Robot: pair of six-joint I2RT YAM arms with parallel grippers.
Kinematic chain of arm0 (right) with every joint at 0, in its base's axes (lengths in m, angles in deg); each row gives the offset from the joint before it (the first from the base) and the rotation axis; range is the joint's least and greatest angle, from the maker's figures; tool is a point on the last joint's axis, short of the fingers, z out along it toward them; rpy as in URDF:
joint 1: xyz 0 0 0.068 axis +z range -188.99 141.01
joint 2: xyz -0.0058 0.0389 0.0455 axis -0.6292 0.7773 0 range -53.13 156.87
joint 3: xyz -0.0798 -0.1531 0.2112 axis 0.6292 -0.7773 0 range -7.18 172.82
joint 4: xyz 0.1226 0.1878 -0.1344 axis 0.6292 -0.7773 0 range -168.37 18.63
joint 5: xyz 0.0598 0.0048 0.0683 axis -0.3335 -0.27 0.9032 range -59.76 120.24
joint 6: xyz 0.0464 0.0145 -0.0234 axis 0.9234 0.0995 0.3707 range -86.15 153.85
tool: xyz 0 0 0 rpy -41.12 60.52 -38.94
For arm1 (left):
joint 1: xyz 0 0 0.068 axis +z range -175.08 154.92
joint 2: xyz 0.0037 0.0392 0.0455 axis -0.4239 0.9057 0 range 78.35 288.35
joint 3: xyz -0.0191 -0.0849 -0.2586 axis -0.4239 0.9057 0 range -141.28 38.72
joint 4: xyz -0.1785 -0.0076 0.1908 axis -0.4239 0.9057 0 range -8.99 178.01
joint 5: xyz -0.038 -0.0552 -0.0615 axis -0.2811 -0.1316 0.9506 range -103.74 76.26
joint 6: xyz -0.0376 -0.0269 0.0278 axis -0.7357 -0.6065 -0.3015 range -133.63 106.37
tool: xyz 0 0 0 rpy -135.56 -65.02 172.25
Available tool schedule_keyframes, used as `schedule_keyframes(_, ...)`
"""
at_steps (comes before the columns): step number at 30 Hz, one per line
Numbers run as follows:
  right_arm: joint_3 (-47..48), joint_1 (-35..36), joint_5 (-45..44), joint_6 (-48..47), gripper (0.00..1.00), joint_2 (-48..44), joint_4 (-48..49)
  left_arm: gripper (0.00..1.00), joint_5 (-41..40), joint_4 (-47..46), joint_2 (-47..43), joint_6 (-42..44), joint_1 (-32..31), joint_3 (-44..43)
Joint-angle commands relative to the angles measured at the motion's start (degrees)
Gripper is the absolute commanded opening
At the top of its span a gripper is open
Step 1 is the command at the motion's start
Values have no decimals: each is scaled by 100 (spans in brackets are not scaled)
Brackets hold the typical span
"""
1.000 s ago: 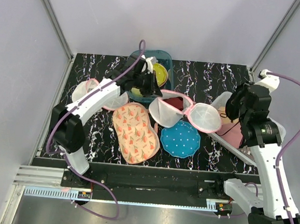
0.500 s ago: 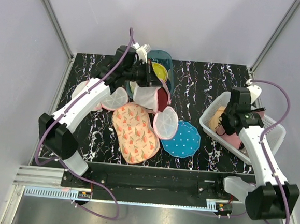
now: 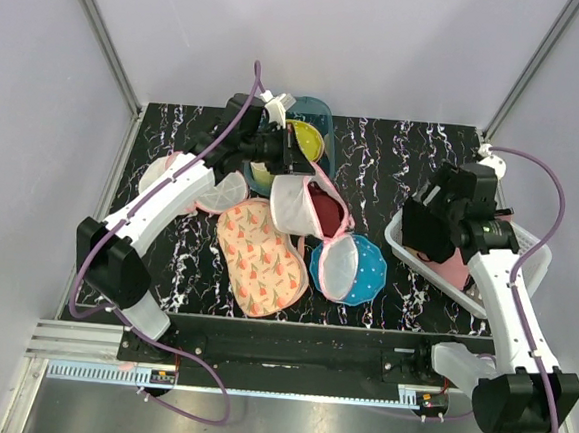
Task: Unzip the laundry bag and remove the bra
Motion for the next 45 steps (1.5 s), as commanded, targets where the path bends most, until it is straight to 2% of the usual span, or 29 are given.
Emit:
schedule_keyframes(1, 338, 264, 664, 80, 84, -11, 141, 0, 295, -547, -86, -11, 12, -58)
schedule_keyframes(3, 259, 475, 540, 71, 83, 7, 114, 0, 347, -564, -34, -20, 12, -58)
schedule_keyframes(6, 75, 827, 960, 167, 78, -71, 290, 0, 356, -538, -7, 7, 12, -57)
schedule_keyframes(10, -145, 1581, 1513, 702, 75, -63, 422, 0, 365, -512, 46, 42, 21, -66)
schedule_keyframes(14, -444, 2040, 1805, 1213, 75, -19, 1009, 0, 374, -520, 98, 24, 21, -92)
schedule_keyframes(22, -1086, 2137, 2297, 2311, 80, 403, 2021, 0, 436, -547, 99, -46, 12, -110)
schedule_keyframes(32, -1077, 2304, 2702, 2576, 81, 991, 2566, 0, 453, -582, 54, -37, 12, 4)
schedule_keyframes(38, -1051, 2383, 2772, 2664, 77, 1299, 2821, 0, 444, -582, 46, -37, 12, -14)
schedule_keyframes(40, -1060, 2401, 2719, 2673, 68, 1317, 2891, 0, 462, -582, 46, -28, 12, -5)
schedule_keyframes(41, -1068, 2401, 2693, 2664, 59, 1308, 2909, 0, 462, -591, 28, -28, 12, 21)
schedule_keyframes(42, -1034, 2401, 2632, 2612, 27, 1256, 2901, 0, 445, -582, 28, -20, 12, 30)
schedule_keyframes(44, -990, 2410, 2527, 2541, 2, 1124, 2813, 0, 418, -582, 28, -11, 12, 57)
schedule_keyframes(45, -859, 2401, 2456, 2436, 0, 1080, 2734, 0, 392, -582, 28, -2, 12, 74)
